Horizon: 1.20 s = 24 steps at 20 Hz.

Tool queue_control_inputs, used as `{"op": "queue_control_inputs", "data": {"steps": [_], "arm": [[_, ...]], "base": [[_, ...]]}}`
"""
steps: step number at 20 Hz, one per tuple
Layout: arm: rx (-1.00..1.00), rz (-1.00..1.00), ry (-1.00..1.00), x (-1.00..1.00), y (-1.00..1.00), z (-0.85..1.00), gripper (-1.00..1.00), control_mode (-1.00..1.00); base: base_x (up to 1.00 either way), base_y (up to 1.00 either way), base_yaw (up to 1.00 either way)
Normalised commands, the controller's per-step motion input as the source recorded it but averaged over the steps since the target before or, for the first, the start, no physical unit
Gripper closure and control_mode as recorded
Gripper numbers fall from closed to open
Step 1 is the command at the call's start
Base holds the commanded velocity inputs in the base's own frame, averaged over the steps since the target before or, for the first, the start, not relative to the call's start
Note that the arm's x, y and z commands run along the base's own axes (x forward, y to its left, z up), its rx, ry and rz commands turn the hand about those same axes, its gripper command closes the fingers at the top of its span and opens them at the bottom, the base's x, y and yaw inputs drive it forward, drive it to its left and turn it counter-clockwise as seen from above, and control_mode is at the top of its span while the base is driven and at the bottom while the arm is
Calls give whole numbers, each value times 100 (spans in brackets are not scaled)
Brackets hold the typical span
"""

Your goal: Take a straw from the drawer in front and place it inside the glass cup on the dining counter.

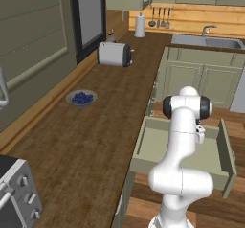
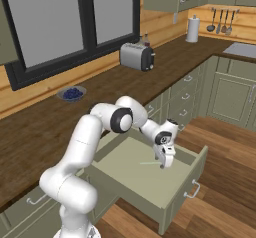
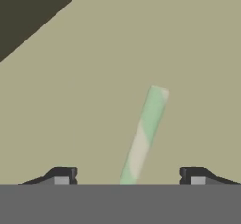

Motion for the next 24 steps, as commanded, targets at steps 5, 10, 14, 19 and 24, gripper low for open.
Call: {"op": "queue_control_inputs", "data": {"steps": [5, 10, 14, 19, 24], "arm": [[0, 0, -12, -14, 0, -52, -100, -100], [0, 0, -1, 0, 1, -55, -100, -100], [-2, 0, 0, 0, 7, -62, 100, -100], [0, 0, -2, -2, 0, -56, 100, -100], [0, 0, -12, -13, 0, -40, 100, -100]], "base": [[0, 0, 0], [0, 0, 0], [0, 0, 0], [0, 0, 0], [0, 0, 0]]}}
